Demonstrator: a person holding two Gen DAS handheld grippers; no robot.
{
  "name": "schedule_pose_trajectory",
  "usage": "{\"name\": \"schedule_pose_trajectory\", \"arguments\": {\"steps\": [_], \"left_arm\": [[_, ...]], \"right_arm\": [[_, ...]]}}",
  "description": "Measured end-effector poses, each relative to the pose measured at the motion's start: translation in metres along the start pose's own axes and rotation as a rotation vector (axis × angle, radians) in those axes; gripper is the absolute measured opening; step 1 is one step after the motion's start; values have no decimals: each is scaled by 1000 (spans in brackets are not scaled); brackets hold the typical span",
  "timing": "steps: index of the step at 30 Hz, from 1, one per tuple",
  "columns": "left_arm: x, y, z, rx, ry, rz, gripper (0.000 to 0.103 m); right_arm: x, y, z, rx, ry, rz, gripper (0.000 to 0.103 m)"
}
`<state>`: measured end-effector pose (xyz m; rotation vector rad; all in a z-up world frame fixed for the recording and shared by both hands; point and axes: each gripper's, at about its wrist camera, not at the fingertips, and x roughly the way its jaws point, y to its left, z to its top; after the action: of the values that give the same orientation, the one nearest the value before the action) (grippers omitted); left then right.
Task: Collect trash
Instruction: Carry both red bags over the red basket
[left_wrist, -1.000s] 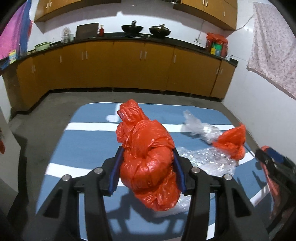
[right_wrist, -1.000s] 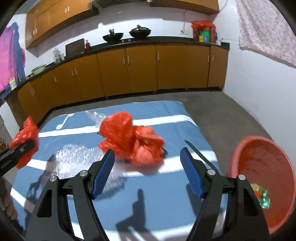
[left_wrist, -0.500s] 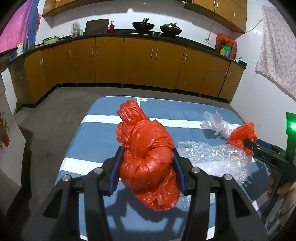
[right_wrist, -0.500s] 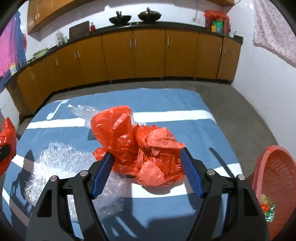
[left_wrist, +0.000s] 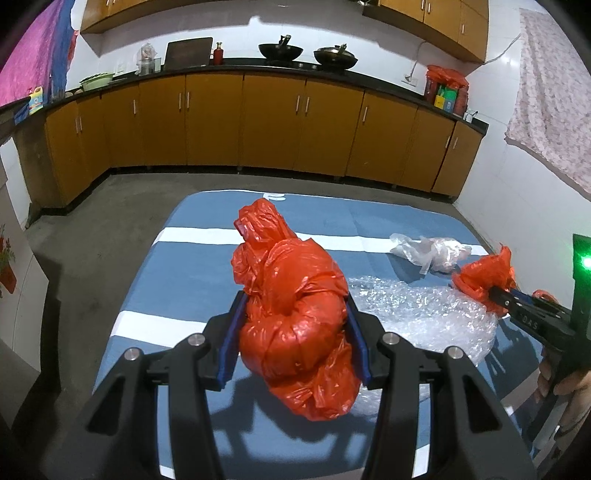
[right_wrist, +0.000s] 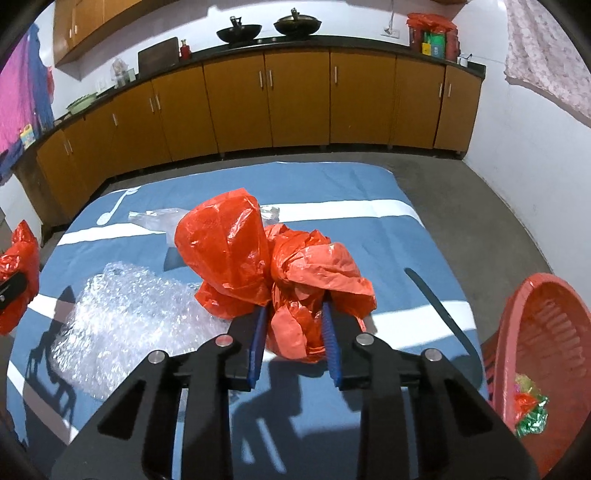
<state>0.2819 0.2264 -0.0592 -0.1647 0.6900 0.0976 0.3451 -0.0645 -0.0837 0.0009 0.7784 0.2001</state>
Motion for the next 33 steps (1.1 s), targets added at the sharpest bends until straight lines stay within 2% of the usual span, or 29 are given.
{"name": "schedule_pose_trajectory", "arguments": {"steps": [12,26,33], "left_arm": [[-30,-21,-3,23,-27,-55,49],[-86,-61,-12,91,-72,-139,49],[-103,-82,-19,125,-78,-179,49]], "right_arm": [[-58,-33,-27,29,-37,-72,28],[-149,-62,-54,118,-151,-153,28],[-174,-75,-64,154,-181,-185,28]]}}
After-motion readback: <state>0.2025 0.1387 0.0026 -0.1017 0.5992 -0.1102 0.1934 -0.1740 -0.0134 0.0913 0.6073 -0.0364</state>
